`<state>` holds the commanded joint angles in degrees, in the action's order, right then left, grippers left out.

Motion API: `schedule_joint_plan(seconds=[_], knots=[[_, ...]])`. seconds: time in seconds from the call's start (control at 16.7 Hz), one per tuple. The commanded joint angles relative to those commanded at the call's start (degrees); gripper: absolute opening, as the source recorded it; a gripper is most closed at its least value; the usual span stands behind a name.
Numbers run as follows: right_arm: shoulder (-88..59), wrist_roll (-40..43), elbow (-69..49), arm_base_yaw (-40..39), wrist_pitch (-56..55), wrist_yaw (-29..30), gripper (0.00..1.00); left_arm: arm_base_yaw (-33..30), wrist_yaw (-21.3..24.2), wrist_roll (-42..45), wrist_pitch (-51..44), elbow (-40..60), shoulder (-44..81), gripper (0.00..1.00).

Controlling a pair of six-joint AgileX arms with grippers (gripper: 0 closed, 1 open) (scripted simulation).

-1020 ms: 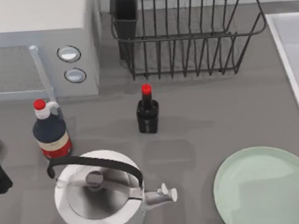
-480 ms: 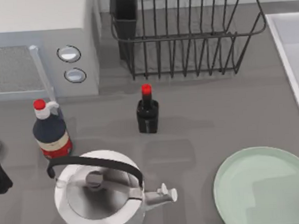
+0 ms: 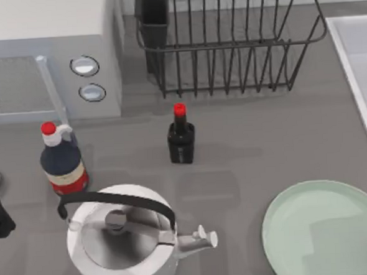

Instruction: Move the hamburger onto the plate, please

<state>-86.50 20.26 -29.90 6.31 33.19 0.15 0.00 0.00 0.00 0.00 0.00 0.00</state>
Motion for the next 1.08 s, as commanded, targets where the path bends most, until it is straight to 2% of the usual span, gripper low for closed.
schedule_joint_plan(seconds=[0.36, 0.84, 0.9, 1.08], knots=[[0.00, 0.00, 0.00, 0.00, 0.00, 0.00, 0.02, 0.00, 0.00, 0.00, 0.00, 0.00, 0.00, 1.00], [0.00, 0.00, 0.00, 0.00, 0.00, 0.00, 0.00, 0.00, 0.00, 0.00, 0.00, 0.00, 0.00, 1.00], [4.31, 0.24, -2.74, 0.21, 5.38, -0.84, 0.00, 0.00, 0.00, 0.00, 0.00, 0.00, 0.00, 1.00], [4.96, 0.31, -4.61, 0.34, 7.67, -0.85, 0.00, 0.00, 0.00, 0.00, 0.00, 0.00, 0.00, 1.00]])
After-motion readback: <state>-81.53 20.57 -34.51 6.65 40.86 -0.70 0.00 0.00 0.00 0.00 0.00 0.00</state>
